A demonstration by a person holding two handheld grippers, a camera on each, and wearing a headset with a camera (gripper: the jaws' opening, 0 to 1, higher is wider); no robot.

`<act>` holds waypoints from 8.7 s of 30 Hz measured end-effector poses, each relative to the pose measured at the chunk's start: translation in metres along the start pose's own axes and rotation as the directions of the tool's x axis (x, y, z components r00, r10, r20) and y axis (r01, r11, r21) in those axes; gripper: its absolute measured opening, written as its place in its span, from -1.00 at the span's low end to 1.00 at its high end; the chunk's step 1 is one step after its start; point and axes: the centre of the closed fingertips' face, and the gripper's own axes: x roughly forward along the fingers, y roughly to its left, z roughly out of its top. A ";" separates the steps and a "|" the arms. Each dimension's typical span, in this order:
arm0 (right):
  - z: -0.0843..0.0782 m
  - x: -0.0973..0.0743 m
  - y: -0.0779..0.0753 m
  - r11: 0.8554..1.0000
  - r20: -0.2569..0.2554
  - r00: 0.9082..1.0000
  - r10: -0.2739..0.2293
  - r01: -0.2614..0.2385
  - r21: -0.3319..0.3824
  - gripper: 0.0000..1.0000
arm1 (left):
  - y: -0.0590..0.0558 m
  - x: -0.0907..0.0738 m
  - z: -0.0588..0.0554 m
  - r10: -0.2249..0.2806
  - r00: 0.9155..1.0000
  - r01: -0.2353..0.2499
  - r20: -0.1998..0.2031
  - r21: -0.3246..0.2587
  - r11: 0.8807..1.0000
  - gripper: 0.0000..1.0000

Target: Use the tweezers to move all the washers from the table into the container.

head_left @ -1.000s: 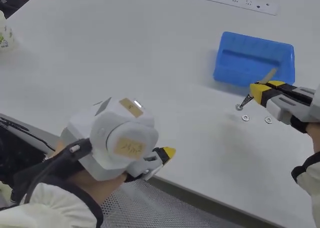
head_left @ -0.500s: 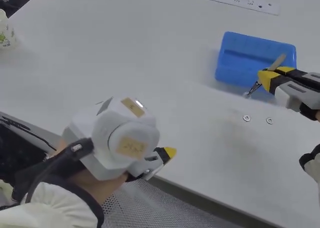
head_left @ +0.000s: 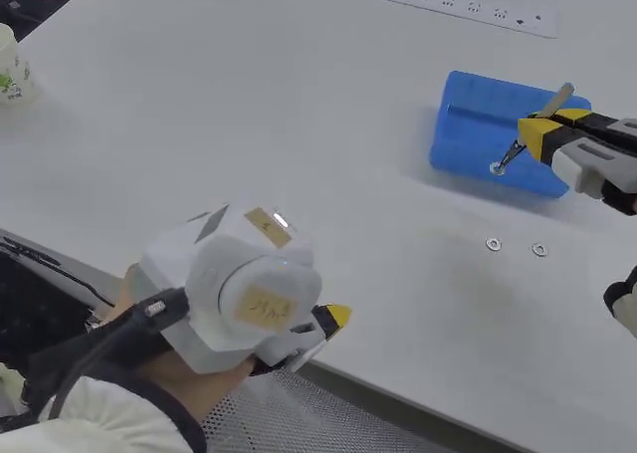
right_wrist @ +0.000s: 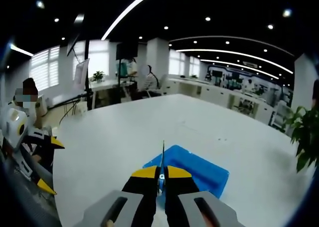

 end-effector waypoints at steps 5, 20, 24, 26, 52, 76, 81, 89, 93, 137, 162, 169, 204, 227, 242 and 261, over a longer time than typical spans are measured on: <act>0.005 0.008 -0.009 1.000 0.013 1.000 -0.018 0.018 0.009 -0.99 | -0.001 0.000 -0.001 -0.007 1.000 0.007 -0.005 0.002 1.000 0.65; -0.002 0.037 -0.036 0.998 0.023 0.997 -0.069 0.069 0.003 -0.99 | -0.001 0.000 -0.001 -0.009 1.000 0.009 -0.008 0.000 1.000 0.66; -0.012 0.044 -0.038 0.997 0.009 0.997 -0.080 0.080 -0.009 -0.99 | -0.001 -0.001 0.000 -0.012 1.000 0.012 0.003 -0.007 1.000 0.66; -0.019 0.050 -0.039 0.997 -0.001 0.997 -0.078 0.078 -0.007 -0.99 | -0.002 -0.001 0.001 -0.014 1.000 0.014 0.008 -0.008 1.000 0.66; -0.040 0.056 -0.038 0.994 -0.063 0.992 -0.105 0.106 0.020 -0.97 | -0.008 -0.002 0.004 -0.042 0.999 0.042 0.018 0.002 0.999 0.63; -0.019 -0.025 0.001 0.991 0.048 0.994 -0.103 0.098 0.091 -0.95 | -0.007 -0.002 0.010 -0.033 0.998 0.033 0.052 -0.004 0.999 0.60; -0.035 -0.034 0.009 0.990 0.019 0.995 -0.099 0.096 0.100 -0.95 | -0.003 -0.001 0.009 -0.015 0.999 0.015 0.051 -0.002 1.000 0.62; -0.062 -0.033 0.016 0.989 -0.034 0.996 -0.082 0.085 0.121 -0.95 | -0.005 -0.001 0.009 -0.019 0.998 0.019 0.052 0.001 1.000 0.64; -0.068 -0.029 0.020 0.990 -0.054 0.996 -0.069 0.075 0.124 -0.96 | -0.005 -0.001 0.009 -0.018 0.999 0.017 0.050 0.009 1.000 0.66; -0.082 -0.028 0.019 0.992 -0.055 0.996 -0.074 0.079 0.100 -0.96 | 0.006 -0.002 0.004 0.020 1.000 -0.020 0.022 -0.032 0.999 0.55; -0.081 -0.030 0.016 0.984 -0.117 0.988 -0.102 0.117 0.133 -1.00 | -0.001 -0.004 0.007 -0.018 0.999 0.018 0.040 -0.022 1.000 0.60; -0.064 -0.039 0.006 0.981 -0.077 0.991 -0.112 0.123 0.152 -0.99 | -0.002 -0.004 0.007 -0.018 0.999 0.019 0.036 -0.012 1.000 0.60; -0.002 0.006 -0.056 0.974 0.010 0.979 -0.202 0.200 0.107 -0.98 | -0.003 0.000 0.000 -0.020 1.000 0.020 -0.002 0.003 1.000 0.57; -0.049 0.020 -0.052 0.973 -0.097 0.978 -0.186 0.197 0.120 -0.98 | -0.001 0.001 -0.001 -0.009 1.000 0.009 -0.012 0.006 1.000 0.55; -0.050 0.029 -0.054 0.975 -0.087 0.979 -0.185 0.194 0.105 -0.97 | 0.000 0.001 -0.003 -0.007 1.000 0.007 -0.017 0.005 1.000 0.54; -0.051 0.030 -0.057 0.978 -0.065 0.980 -0.189 0.194 0.081 -0.94 | -0.001 0.001 -0.003 -0.010 1.000 0.010 -0.022 0.010 1.000 0.54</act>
